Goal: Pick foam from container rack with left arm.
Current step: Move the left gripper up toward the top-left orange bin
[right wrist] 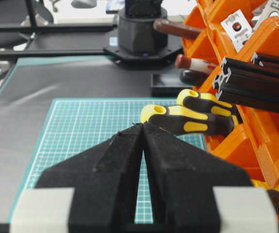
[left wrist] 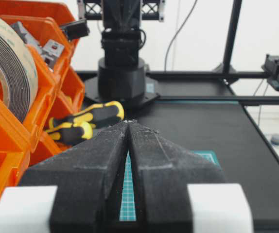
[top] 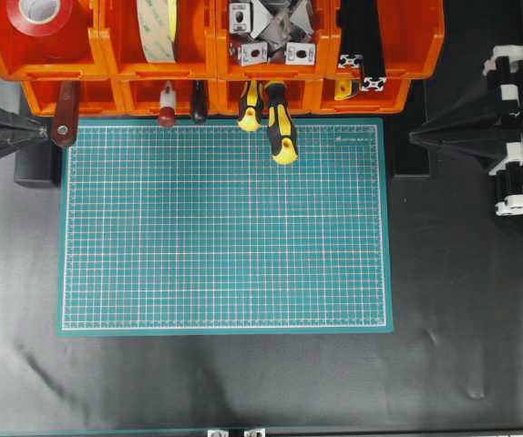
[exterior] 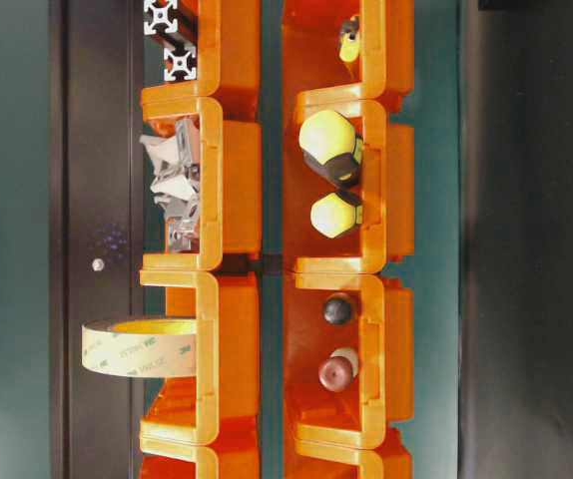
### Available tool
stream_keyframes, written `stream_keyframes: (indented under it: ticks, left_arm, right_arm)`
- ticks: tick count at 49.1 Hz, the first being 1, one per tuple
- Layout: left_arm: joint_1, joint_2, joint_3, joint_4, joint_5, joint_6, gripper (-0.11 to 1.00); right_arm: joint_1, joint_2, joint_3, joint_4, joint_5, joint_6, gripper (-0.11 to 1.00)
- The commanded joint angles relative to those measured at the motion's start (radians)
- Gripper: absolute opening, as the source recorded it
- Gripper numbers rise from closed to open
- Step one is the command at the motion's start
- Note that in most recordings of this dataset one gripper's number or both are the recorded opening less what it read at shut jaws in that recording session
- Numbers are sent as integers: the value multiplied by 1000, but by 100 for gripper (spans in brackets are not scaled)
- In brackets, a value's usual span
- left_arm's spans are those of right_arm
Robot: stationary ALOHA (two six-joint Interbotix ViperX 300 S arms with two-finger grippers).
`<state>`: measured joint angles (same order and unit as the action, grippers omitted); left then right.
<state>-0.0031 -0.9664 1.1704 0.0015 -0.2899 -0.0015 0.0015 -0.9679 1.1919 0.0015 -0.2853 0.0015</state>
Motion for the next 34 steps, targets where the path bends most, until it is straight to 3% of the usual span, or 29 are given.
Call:
stream_keyframes:
  ticks: [1,5,9,24,34]
  left_arm:
    - [18,11,-38,51,46,-35,6]
    - [23,6,-89,52,132,-107,8]
    - [23,5,-147,52,210,-215,0]
    - [52,18,-422,54,578,-647,0]
    - [138,92,-611,55,782,-946,0]
  right_arm:
    - [-6,14,-26,3,-15,12,2]
    - [-5,14,-17,18,-17,20,9]
    - [-5,15,-12,23,-14,38,0]
    - [-5,9,-14,21,-17,89,0]
    - [-2,8,-14,23,-21,91,0]
